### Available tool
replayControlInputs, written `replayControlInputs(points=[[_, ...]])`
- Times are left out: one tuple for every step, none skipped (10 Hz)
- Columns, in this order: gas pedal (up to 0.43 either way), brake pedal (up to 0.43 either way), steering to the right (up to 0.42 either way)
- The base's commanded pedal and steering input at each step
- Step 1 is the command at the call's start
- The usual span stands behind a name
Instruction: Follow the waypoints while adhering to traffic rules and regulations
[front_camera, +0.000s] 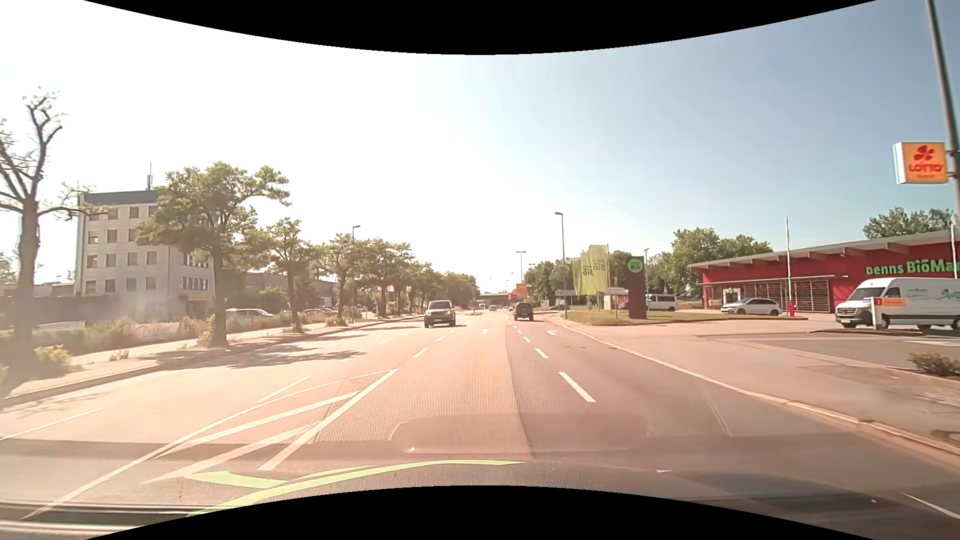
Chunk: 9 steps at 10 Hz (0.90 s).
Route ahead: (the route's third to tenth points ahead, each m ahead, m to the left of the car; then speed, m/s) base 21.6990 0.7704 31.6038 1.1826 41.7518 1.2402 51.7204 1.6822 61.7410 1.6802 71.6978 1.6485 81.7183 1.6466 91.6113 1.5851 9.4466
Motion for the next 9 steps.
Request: replayControlInputs(points=[[0.059,0.0,0.008],[0.059,0.0,0.008],[0.059,0.0,0.008],[0.059,0.0,0.008],[0.059,0.0,0.008],[0.059,0.0,0.008],[0.059,0.0,0.007],[0.059,0.0,0.007],[0.059,0.0,0.007]])
